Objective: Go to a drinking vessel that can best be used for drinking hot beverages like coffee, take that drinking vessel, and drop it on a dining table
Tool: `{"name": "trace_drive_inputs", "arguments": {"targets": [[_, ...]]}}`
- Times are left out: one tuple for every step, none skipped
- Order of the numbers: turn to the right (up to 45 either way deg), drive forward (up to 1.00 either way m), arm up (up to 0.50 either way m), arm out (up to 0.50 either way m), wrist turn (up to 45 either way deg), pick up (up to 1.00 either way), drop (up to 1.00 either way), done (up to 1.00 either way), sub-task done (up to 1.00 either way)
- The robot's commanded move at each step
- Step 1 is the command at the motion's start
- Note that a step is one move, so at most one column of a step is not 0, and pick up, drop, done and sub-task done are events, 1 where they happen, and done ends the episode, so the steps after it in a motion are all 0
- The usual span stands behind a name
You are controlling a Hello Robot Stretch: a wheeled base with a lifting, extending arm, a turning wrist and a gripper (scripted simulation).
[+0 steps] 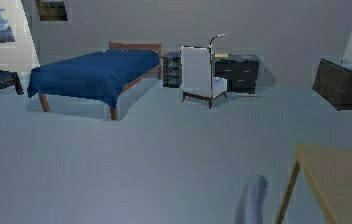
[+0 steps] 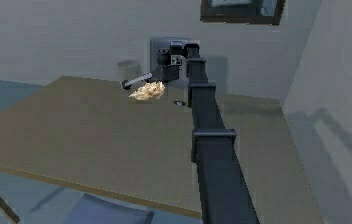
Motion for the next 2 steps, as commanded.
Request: {"name": "trace_drive_inputs", "arguments": {"targets": [[0.0, 0.0, -0.32, 0.0, 0.0, 0.0, 0.0, 0.0, 0.0], [0.0, 0.0, 0.0, 0.0, 0.0, 0.0, 1.0, 0.0, 0.0]]}}
